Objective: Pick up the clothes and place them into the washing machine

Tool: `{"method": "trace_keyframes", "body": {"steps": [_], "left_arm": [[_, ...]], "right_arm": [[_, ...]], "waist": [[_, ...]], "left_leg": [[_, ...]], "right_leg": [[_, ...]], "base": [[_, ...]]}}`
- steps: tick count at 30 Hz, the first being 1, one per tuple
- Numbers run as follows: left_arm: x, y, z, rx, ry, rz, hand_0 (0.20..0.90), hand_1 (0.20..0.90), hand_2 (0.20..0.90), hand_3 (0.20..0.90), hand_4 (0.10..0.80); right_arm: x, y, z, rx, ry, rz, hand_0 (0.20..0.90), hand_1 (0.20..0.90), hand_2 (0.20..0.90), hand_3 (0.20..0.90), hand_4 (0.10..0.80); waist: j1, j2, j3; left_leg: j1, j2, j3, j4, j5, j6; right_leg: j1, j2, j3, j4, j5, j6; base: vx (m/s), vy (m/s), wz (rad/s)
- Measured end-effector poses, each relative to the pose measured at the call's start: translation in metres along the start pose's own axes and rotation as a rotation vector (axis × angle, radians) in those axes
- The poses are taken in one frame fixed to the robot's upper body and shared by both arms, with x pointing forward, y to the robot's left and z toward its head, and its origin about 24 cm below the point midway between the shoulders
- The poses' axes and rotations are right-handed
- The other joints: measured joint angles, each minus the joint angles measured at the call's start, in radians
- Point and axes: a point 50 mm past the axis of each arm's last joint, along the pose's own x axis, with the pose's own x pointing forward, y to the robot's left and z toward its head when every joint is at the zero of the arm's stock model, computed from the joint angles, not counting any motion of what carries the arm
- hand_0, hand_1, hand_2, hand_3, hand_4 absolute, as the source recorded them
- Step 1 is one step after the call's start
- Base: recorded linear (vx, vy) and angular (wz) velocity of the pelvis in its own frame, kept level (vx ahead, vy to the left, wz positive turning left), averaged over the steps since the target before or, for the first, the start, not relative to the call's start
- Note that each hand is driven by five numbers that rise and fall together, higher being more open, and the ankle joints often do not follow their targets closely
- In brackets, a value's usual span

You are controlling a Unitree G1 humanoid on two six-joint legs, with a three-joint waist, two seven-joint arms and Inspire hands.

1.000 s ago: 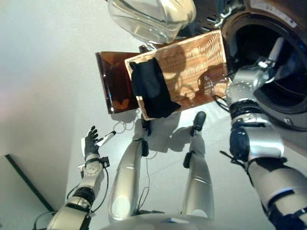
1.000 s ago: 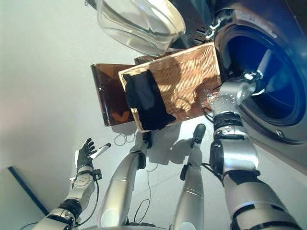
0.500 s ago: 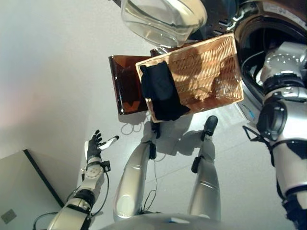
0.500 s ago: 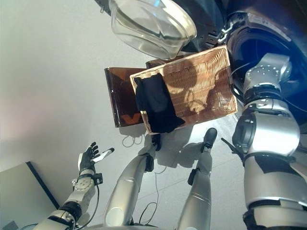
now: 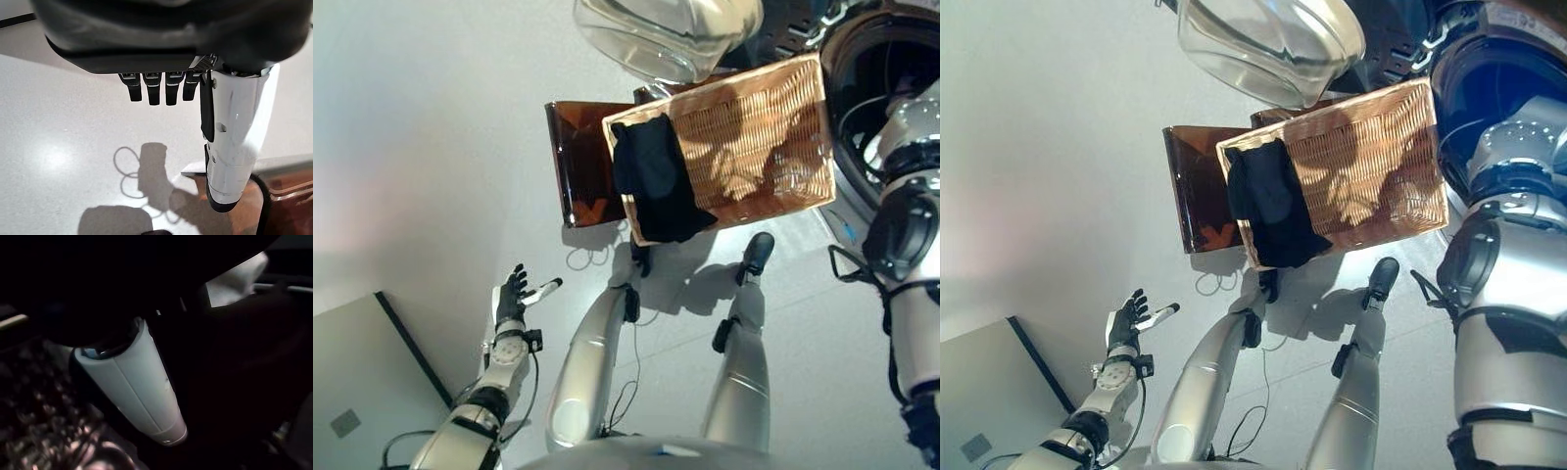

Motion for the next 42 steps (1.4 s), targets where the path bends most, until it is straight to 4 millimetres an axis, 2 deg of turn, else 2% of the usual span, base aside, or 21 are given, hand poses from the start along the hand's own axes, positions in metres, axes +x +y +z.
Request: {"method": "trace_keyframes", "body": {"steps": [7, 11, 14, 17, 20, 24, 31, 38, 39, 40, 42], "left_arm": [[0.0, 0.0, 0.002, -0.002, -0.009, -0.001, 0.9, 0.9, 0.9, 0.9, 0.8], [0.001, -0.001, 0.006, -0.02, -0.024, 0.002, 0.9, 0.9, 0.9, 0.9, 0.8], [0.002, 0.0, 0.008, -0.084, -0.024, 0.02, 0.9, 0.9, 0.9, 0.9, 0.8], [0.003, -0.001, 0.014, -0.181, -0.029, 0.024, 0.9, 0.9, 0.9, 0.9, 0.8], [0.003, -0.001, 0.02, -0.24, -0.056, 0.029, 0.9, 0.9, 0.9, 0.9, 0.8], [0.002, -0.008, 0.036, -0.282, -0.129, -0.019, 0.9, 0.9, 0.9, 0.9, 0.8], [0.002, -0.009, 0.039, -0.288, -0.139, -0.021, 0.9, 0.9, 0.9, 0.9, 0.8], [0.003, -0.009, 0.041, -0.292, -0.152, -0.017, 0.9, 0.9, 0.9, 0.9, 0.8], [0.003, -0.008, 0.042, -0.292, -0.156, -0.013, 0.9, 0.9, 0.9, 0.9, 0.8], [0.003, -0.008, 0.042, -0.291, -0.157, -0.012, 0.9, 0.9, 0.9, 0.9, 0.8], [0.003, -0.007, 0.042, -0.291, -0.158, -0.009, 0.9, 0.9, 0.9, 0.9, 0.8]], "right_arm": [[0.004, -0.001, 0.006, -0.009, -0.02, -0.025, 0.2, 0.2, 0.2, 0.2, 0.3], [0.002, 0.009, 0.011, -0.01, -0.027, 0.008, 0.2, 0.2, 0.2, 0.2, 0.3], [0.001, 0.015, 0.015, -0.046, -0.035, 0.035, 0.2, 0.2, 0.2, 0.2, 0.3], [0.001, 0.024, 0.022, -0.063, -0.055, 0.065, 0.2, 0.2, 0.2, 0.2, 0.3], [-0.004, 0.031, 0.021, -0.08, -0.063, 0.096, 0.2, 0.2, 0.2, 0.2, 0.3], [-0.012, 0.049, 0.033, -0.024, -0.072, 0.134, 0.2, 0.2, 0.2, 0.2, 0.3], [-0.026, 0.071, 0.051, 0.111, -0.108, 0.168, 0.2, 0.2, 0.2, 0.2, 0.3], [-0.029, 0.072, 0.053, 0.111, -0.135, 0.165, 0.2, 0.2, 0.2, 0.2, 0.3], [-0.028, 0.071, 0.053, 0.103, -0.138, 0.158, 0.425, 0.425, 0.425, 0.425, 0.461], [-0.027, 0.07, 0.052, 0.099, -0.141, 0.154, 0.9, 0.9, 0.9, 0.9, 0.8], [-0.025, 0.068, 0.051, 0.069, -0.15, 0.145, 0.9, 0.9, 0.9, 0.9, 0.8]], "waist": [[-0.005, 0.002, 0.0], [0.005, 0.013, -0.007], [0.005, 0.025, -0.006], [0.006, 0.053, -0.006], [0.006, 0.059, -0.008], [0.005, 0.07, -0.007], [0.003, 0.071, -0.006], [0.0, 0.07, -0.005], [-0.001, 0.07, -0.005], [-0.003, 0.07, -0.005], [-0.006, 0.069, -0.005]], "left_leg": [[-0.001, 0.0, 0.004, -0.006, -0.004, 0.003], [-0.036, 0.002, 0.012, 0.0, -0.005, 0.004], [-0.053, 0.002, 0.016, 0.001, -0.003, 0.006], [-0.057, 0.001, 0.015, -0.003, -0.002, 0.006], [-0.063, 0.001, 0.022, -0.015, 0.001, 0.002], [-0.096, 0.002, 0.016, -0.031, 0.017, 0.0], [-0.094, 0.002, 0.005, -0.086, 0.04, -0.01], [-0.085, 0.002, 0.003, -0.104, 0.05, -0.011], [-0.084, 0.001, 0.001, -0.104, 0.051, -0.012], [-0.084, 0.002, 0.0, -0.104, 0.052, -0.012], [-0.083, 0.002, -0.003, -0.104, 0.055, -0.012]], "right_leg": [[-0.01, 0.0, 0.014, 0.0, 0.023, 0.005], [-0.053, 0.001, 0.022, 0.011, 0.023, 0.005], [-0.075, 0.0, 0.026, 0.018, 0.023, 0.005], [-0.08, 0.0, 0.026, 0.018, 0.022, 0.005], [-0.096, 0.0, 0.03, 0.017, 0.02, 0.003], [-0.132, 0.005, 0.03, 0.016, 0.018, 0.0], [-0.148, 0.011, 0.019, 0.013, 0.017, -0.003], [-0.147, 0.011, 0.018, 0.014, 0.016, -0.004], [-0.145, 0.012, 0.016, 0.014, 0.016, -0.004], [-0.144, 0.012, 0.015, 0.015, 0.016, -0.004], [-0.142, 0.012, 0.013, 0.017, 0.016, -0.004]], "base": [[-0.059, -0.014, -0.04], [-0.028, -0.004, -0.02], [-0.043, -0.023, 0.01], [0.004, -0.029, 0.01], [-0.002, -0.043, -0.04], [0.005, -0.04, 0.06], [0.006, -0.022, 0.03], [0.006, -0.006, 0.01], [0.0, 0.0, 0.0], [0.0, 0.0, 0.0], [-0.018, 0.002, 0.02]]}}
